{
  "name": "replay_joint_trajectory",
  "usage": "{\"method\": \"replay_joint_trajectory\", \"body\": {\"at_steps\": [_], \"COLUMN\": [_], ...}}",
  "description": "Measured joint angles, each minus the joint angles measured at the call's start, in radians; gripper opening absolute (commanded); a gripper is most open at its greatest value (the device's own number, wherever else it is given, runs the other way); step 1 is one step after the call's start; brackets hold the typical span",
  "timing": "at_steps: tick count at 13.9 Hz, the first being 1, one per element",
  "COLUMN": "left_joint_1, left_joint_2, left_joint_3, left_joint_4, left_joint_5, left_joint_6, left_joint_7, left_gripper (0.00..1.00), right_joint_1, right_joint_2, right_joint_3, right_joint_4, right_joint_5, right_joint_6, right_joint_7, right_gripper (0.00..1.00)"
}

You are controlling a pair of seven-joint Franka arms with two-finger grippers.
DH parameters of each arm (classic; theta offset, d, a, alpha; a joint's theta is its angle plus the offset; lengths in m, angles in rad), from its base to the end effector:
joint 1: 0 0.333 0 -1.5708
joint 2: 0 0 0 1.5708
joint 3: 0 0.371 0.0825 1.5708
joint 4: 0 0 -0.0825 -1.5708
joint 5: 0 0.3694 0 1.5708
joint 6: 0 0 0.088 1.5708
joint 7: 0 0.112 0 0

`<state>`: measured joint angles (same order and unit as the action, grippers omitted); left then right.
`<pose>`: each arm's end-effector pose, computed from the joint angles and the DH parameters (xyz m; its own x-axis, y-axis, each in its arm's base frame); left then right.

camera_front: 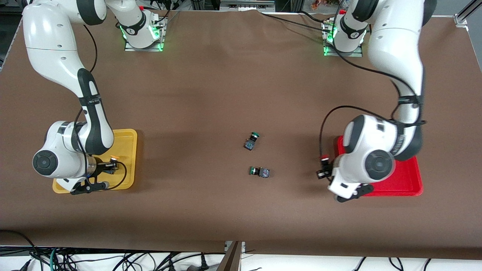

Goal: Place red and yellow buttons in trays
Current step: 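Carry the yellow button to the yellow tray while the left gripper carries red, then open the right gripper in the yellow tray and raise it away, then release the red button in the red tray while the right gripper returns to rest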

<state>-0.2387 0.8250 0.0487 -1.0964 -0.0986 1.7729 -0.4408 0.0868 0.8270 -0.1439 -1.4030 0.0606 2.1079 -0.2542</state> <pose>0.7561 -0.1676 0.3515 0.9529 0.2593 -0.1576 0.2608 -0.9653 -0.0115 0.7455 -0.0145 0.2447 0.9722 0.1984 -0.1243 0.2032 -0.9788 0.0272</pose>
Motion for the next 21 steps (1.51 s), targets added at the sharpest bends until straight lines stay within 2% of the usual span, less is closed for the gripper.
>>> {"method": "replay_joint_trajectory", "body": {"at_steps": [3, 6, 12, 15, 16, 17, 18, 19, 21], "left_joint_1": [0.092, 0.178, 0.26, 0.3, 0.306, 0.309, 0.309, 0.309, 0.311], "left_joint_2": [-0.055, -0.097, -0.109, -0.108, -0.107, -0.104, -0.098, -0.091, -0.088], "left_joint_3": [0.002, 0.006, 0.008, 0.008, 0.008, 0.008, 0.008, 0.007, 0.007], "left_joint_4": [-0.082, -0.179, -0.442, -0.492, -0.5, -0.506, -0.509, -0.51, -0.51], "left_joint_5": [0.0, 0.0, 0.061, 0.061, 0.061, 0.061, 0.061, 0.061, 0.061], "left_joint_6": [-0.004, 0.027, 0.375, 0.453, 0.475, 0.497, 0.515, 0.528, 0.543], "left_joint_7": [0.239, 0.413, 0.512, 0.552, 0.552, 0.55, 0.547, 0.544, 0.545], "left_gripper": [0.0, 0.0, 0.0, 0.0, 0.04, 0.15, 0.68, 1.0, 1.0], "right_joint_1": [0.0, 0.001, 0.001, 0.002, 0.002, 0.002, 0.002, 0.002, 0.002], "right_joint_2": [-0.037, -0.115, -0.285, -0.38, -0.41, -0.438, -0.465, -0.493, -0.558], "right_joint_3": [0.0, 0.001, -0.001, 0.0, 0.0, 0.0, 0.0, 0.0, 0.013], "right_joint_4": [0.001, 0.011, 0.032, 0.044, 0.044, 0.045, 0.045, 0.044, 0.036], "right_joint_5": [0.0, 0.0, 0.0, 0.0, 0.0, -0.001, -0.001, -0.002, -0.019], "right_joint_6": [-0.012, -0.107, -0.332, -0.449, -0.484, -0.512, -0.536, -0.563, -0.629], "right_joint_7": [-0.011, -0.018, -0.021, -0.021, -0.021, -0.021, -0.021, -0.021, -0.021], "right_gripper": [1.0, 1.0, 1.0, 1.0, 1.0, 1.0, 1.0, 1.0, 1.0]}}
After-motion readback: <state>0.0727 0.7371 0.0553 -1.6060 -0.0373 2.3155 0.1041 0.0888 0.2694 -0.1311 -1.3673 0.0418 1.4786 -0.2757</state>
